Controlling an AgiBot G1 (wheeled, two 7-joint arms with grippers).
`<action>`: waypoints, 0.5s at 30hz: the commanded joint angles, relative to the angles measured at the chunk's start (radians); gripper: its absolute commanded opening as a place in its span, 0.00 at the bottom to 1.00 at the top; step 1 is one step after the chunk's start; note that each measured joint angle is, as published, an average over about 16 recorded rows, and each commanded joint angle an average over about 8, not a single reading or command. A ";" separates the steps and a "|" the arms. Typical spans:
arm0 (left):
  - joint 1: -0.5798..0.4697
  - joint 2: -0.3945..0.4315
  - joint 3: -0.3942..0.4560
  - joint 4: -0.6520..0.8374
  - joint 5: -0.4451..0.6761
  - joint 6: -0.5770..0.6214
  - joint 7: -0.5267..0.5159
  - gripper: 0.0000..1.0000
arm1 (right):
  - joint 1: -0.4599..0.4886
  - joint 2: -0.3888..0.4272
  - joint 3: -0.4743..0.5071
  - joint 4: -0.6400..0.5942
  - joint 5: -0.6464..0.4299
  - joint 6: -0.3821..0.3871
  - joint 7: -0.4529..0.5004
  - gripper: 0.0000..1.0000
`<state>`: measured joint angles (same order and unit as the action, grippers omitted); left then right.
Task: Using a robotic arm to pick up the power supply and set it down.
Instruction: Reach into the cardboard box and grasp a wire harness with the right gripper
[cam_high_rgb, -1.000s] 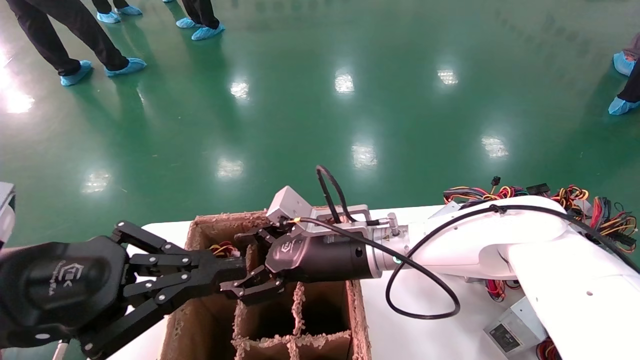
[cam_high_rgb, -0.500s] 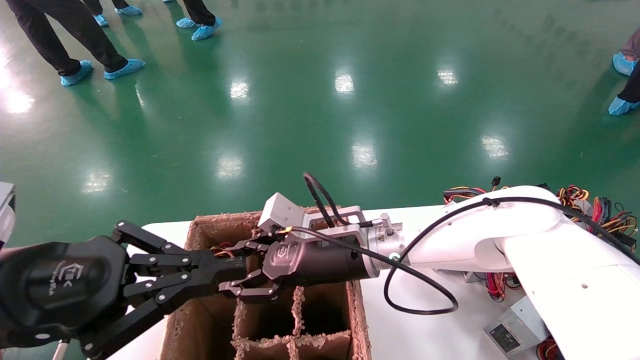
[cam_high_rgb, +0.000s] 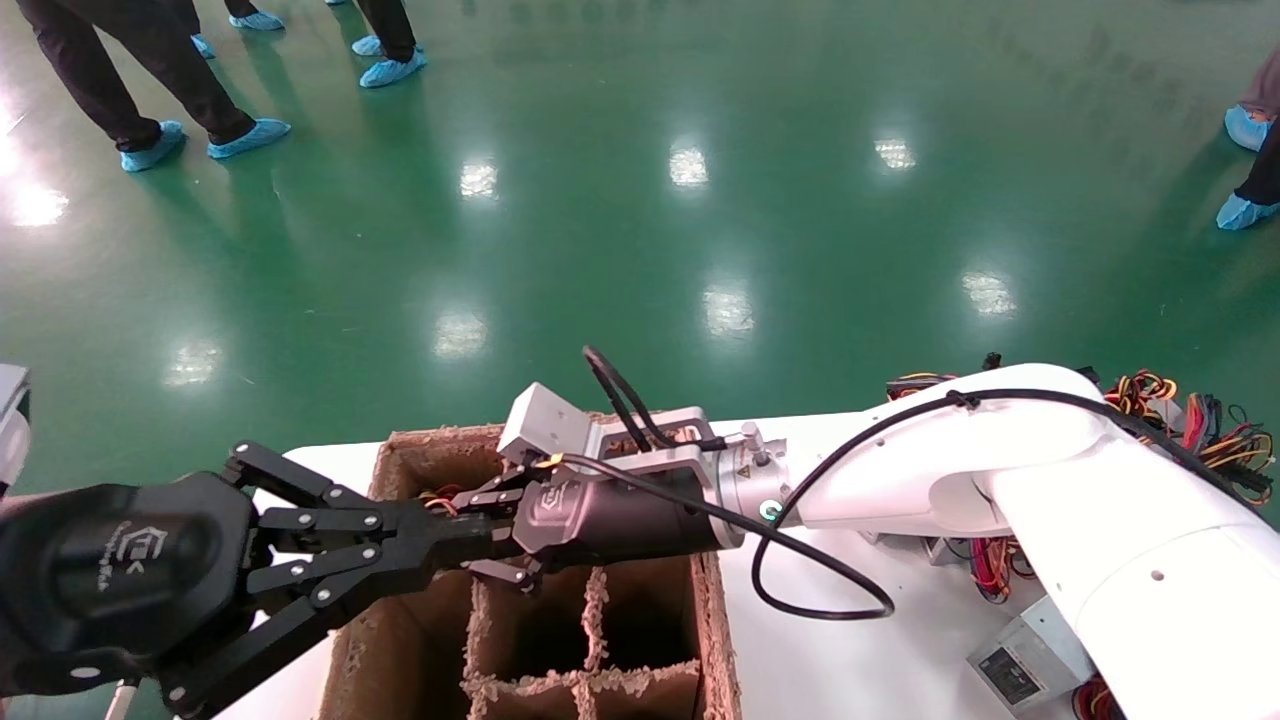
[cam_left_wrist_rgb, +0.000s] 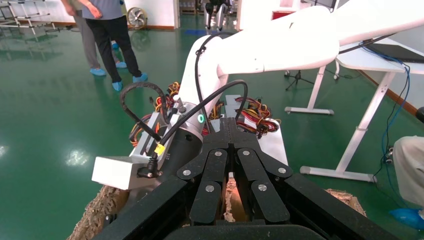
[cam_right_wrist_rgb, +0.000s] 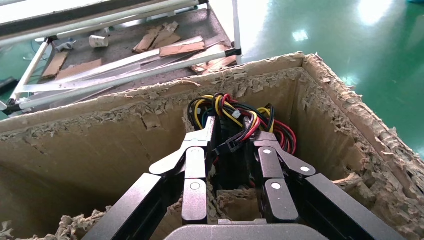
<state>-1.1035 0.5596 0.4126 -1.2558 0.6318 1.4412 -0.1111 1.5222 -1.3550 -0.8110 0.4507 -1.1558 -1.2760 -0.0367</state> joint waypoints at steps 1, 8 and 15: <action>0.000 0.000 0.000 0.000 0.000 0.000 0.000 0.00 | 0.001 0.000 -0.010 0.005 0.007 0.006 0.000 0.00; 0.000 0.000 0.000 0.000 0.000 0.000 0.000 0.00 | 0.007 0.001 -0.052 0.019 0.014 0.027 -0.007 0.00; 0.000 0.000 0.000 0.000 0.000 0.000 0.000 0.00 | 0.008 0.006 -0.065 0.015 0.053 0.033 -0.010 0.00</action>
<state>-1.1036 0.5596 0.4126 -1.2558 0.6318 1.4412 -0.1111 1.5294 -1.3487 -0.8716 0.4603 -1.0984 -1.2490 -0.0450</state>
